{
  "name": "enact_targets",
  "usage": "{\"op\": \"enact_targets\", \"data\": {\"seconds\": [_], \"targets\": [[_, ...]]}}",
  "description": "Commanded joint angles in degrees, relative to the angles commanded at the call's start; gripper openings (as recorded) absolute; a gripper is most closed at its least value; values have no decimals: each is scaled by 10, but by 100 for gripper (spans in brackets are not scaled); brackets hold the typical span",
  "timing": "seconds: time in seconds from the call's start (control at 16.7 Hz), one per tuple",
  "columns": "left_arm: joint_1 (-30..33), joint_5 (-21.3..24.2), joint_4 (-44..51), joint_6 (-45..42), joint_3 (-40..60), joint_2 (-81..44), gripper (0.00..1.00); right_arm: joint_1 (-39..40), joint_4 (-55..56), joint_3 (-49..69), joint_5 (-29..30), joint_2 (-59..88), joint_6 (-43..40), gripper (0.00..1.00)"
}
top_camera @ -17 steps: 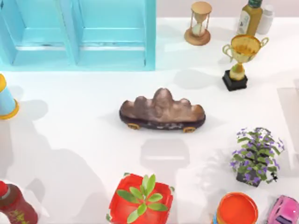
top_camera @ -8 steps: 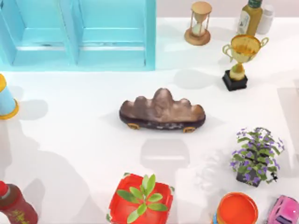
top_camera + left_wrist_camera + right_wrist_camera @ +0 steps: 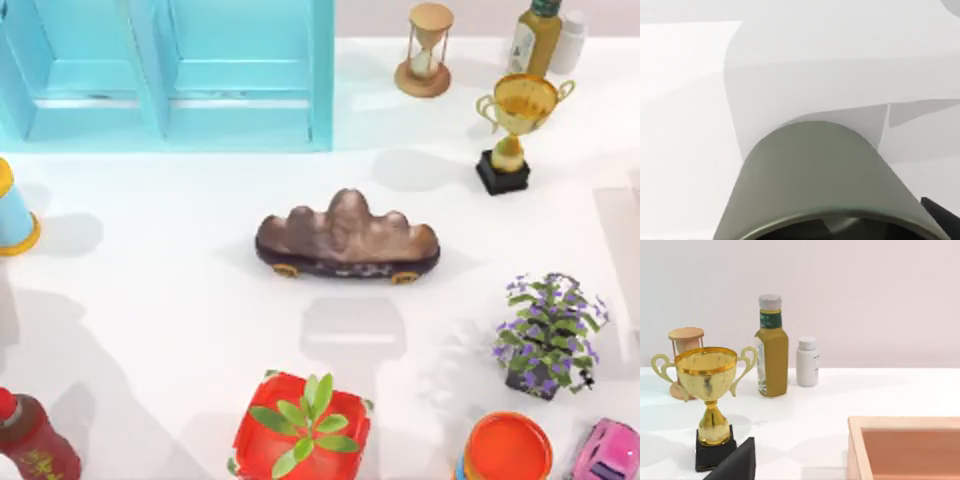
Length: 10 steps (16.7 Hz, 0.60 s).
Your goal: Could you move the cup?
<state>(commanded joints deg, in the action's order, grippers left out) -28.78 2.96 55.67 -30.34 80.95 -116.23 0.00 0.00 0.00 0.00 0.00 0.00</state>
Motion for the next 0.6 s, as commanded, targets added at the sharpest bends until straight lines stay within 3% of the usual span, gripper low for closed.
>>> {"op": "enact_targets", "data": {"seconds": [0.24,0.6], "targets": [[2,2,-3,2,0,0,0,0,0,0,0,0,0,100],[2,2,-3,2,0,0,45,0,0,0,0,0,0,100]]}}
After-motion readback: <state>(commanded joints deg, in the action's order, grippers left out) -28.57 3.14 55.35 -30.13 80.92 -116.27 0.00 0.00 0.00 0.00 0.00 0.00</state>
